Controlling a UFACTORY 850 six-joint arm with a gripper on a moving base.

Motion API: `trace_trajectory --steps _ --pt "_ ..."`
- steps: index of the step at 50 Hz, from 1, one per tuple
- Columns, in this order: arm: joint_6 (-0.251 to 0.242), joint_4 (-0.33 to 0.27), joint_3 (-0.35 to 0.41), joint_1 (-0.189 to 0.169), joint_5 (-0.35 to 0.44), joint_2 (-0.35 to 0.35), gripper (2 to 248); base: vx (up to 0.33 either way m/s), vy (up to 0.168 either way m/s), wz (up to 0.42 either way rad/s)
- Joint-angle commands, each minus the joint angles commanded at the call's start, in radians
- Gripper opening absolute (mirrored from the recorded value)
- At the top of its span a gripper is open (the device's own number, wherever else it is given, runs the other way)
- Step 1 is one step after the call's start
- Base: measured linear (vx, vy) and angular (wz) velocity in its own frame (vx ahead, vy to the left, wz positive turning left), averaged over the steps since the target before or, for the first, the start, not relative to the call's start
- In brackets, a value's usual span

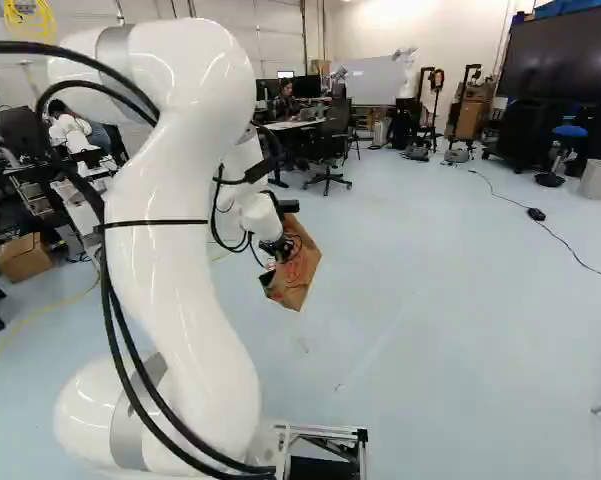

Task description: Pick up the grocery bag from the ground

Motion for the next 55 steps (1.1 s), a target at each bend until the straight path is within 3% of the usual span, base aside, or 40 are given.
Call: trace_trajectory --steps 55 --pt "0.000 0.000 0.497 -0.028 0.434 0.500 26 0.000 0.000 0.000"
